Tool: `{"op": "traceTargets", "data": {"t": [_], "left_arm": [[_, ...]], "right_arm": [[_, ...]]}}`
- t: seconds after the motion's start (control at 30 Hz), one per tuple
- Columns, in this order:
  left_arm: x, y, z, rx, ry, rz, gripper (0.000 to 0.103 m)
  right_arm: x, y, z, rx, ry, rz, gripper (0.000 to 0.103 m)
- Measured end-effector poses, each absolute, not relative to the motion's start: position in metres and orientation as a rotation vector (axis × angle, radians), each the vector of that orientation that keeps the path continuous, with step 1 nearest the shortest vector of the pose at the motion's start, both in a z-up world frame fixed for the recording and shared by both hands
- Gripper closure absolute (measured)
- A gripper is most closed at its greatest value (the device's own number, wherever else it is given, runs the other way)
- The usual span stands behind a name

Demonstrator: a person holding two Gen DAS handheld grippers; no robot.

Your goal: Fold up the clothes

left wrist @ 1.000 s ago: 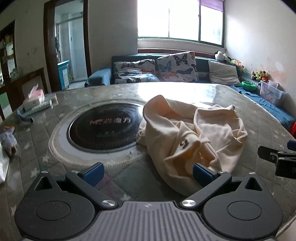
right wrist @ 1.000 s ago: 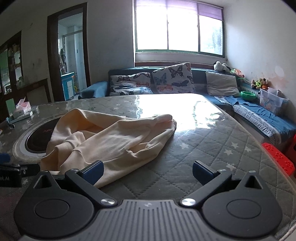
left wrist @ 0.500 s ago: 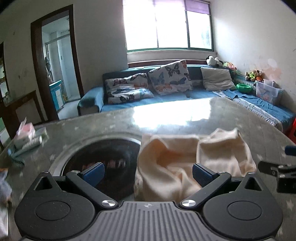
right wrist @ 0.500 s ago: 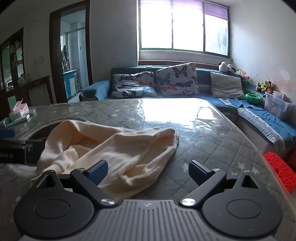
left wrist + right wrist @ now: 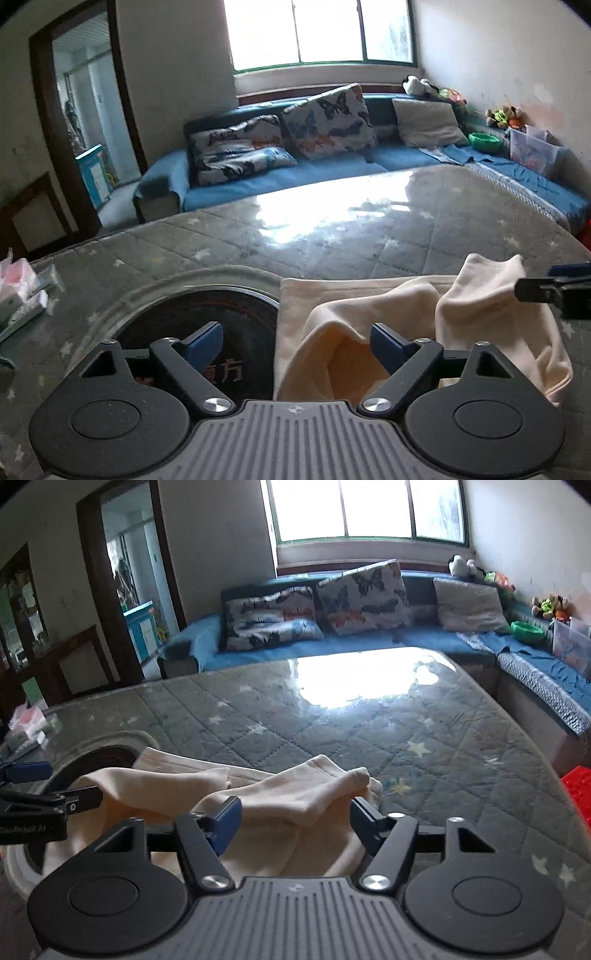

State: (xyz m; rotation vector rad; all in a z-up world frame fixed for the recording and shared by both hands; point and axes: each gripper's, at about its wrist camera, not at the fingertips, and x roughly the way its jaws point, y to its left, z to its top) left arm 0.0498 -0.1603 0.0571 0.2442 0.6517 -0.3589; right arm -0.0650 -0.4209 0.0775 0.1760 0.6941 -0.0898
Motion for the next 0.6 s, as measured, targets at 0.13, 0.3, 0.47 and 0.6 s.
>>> {"op": "traceTargets", "data": {"t": [0.13, 0.3, 0.47, 0.6], "left_arm": [[0.058, -0.166, 0.049, 0.241, 0.677, -0.388, 0.024], [0.065, -0.166, 0.041, 0.234, 0.701, -0.416, 0.078], [0.06, -0.153, 0.05, 0.193, 0.672, -0.405, 0.094], [0.046, -0.124, 0.065, 0.161, 0.636, -0.354, 0.094]], "right_arm": [[-0.048, -0.428, 0.063, 0.227, 0.746, -0.099, 0.056], [-0.045, -0.434, 0.055, 0.287, 0.742, -0.077, 0.091], [-0.061, -0.437, 0.071, 0.301, 0.673, -0.083, 0.095], [-0.092, -0.45, 0.096, 0.302, 0.596, -0.104, 0.095]]}}
